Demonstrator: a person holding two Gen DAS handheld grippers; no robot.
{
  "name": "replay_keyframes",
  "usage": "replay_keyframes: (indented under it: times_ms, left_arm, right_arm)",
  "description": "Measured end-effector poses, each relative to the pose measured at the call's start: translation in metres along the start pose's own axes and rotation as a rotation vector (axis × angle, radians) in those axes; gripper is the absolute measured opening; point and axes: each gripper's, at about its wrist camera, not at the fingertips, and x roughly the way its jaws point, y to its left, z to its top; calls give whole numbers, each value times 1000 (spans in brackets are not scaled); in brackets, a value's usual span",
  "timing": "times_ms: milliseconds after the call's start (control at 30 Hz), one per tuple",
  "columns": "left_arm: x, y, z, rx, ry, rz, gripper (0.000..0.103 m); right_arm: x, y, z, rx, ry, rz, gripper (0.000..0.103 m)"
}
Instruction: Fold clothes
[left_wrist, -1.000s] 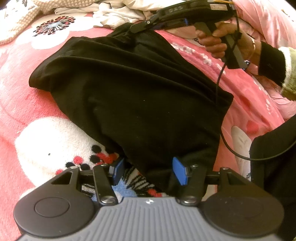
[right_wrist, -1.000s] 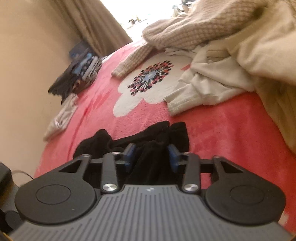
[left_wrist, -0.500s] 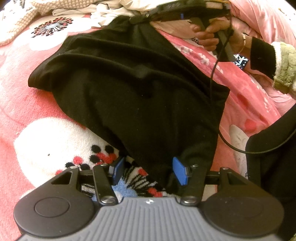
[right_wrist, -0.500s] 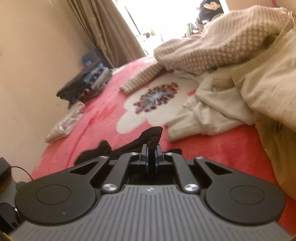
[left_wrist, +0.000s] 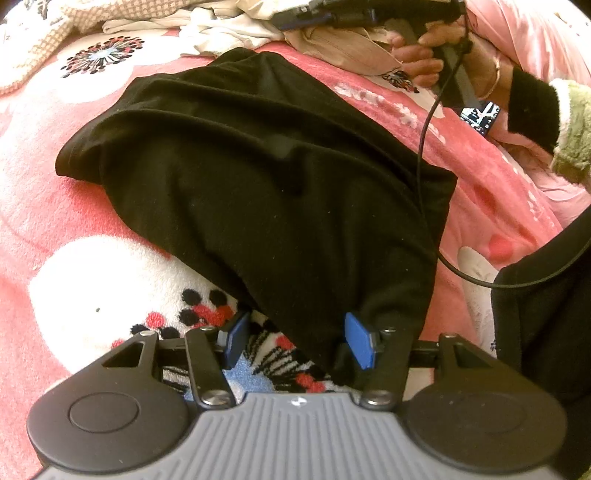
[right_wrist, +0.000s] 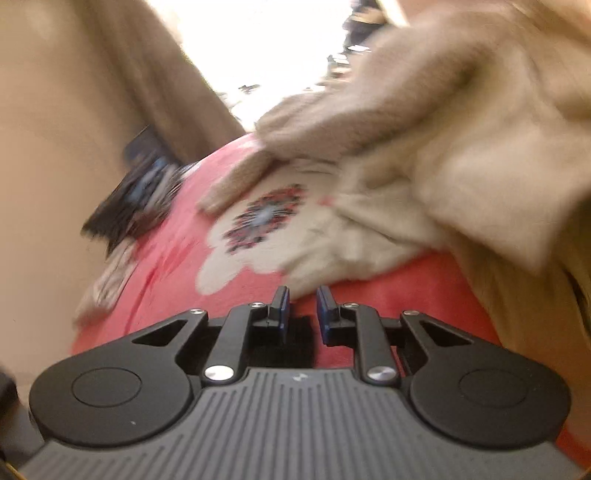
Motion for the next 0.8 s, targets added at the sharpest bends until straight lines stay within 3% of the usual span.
replay_keyframes:
  times_ms: [67, 133, 233, 567, 600, 700, 800]
  left_arm:
    - [1, 0, 1, 5, 1, 4, 58]
    - [-2, 1, -3, 5, 1, 6, 58]
    - [-2, 1, -4, 5, -2, 5, 58]
    - [-2, 2, -7, 12, -12, -10, 58]
    - [-2, 2, -7, 13, -13, -10, 58]
    - [-4, 1, -8, 16, -17, -10, 58]
    - [-3, 1, -9, 19, -18, -10, 58]
  right_arm:
    - [7, 26, 2, -128, 39, 46, 17]
    - [23, 49, 1, -262, 96, 81, 26]
    - [50, 76, -2, -445, 185, 112, 27]
    - [85, 100, -9, -679, 398, 192, 32]
    - [89, 101, -11, -684, 405, 184, 30]
    - [90, 104, -16, -709, 410, 166, 3]
    - [75, 105, -6, -705, 310, 158, 0]
